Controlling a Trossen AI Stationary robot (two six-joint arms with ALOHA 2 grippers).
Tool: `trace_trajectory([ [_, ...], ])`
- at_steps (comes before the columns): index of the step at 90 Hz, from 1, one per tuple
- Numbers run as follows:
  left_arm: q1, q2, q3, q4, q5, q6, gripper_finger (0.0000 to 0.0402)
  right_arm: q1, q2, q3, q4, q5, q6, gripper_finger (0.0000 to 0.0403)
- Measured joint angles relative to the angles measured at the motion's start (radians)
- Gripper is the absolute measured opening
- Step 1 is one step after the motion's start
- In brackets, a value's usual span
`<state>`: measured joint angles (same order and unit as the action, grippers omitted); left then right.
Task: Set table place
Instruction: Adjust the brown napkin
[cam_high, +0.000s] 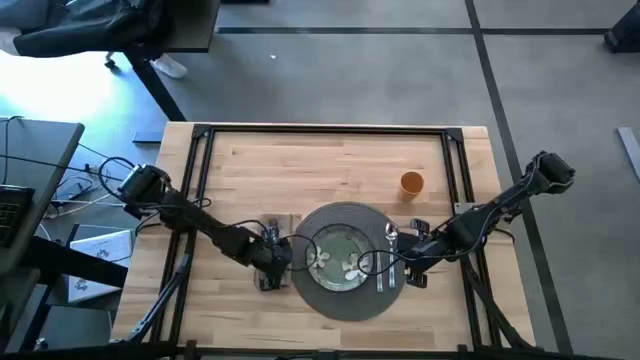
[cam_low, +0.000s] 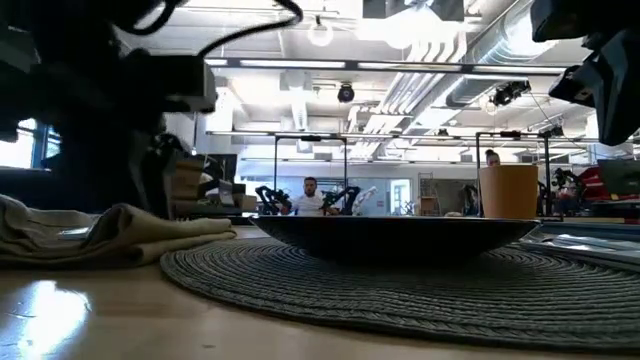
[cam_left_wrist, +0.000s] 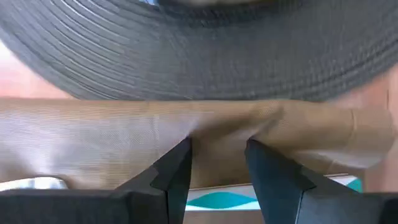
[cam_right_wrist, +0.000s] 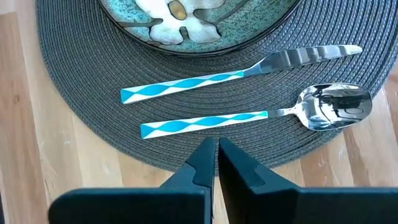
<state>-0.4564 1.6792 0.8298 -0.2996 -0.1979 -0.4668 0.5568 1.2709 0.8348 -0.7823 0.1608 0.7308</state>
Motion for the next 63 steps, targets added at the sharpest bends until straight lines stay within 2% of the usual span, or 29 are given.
trace_trajectory([
  [33,-0.066,-0.002,0.003,-0.008,0.035,-0.106,0.0135,0.000,0.000,0.000,-0.007,0.002,0.002,0.0000],
  [63,-0.061,-0.011,0.046,-0.017,-0.012,-0.068,0.0135,0.000,0.000,0.001,-0.007,-0.001,0.002,0.0000],
])
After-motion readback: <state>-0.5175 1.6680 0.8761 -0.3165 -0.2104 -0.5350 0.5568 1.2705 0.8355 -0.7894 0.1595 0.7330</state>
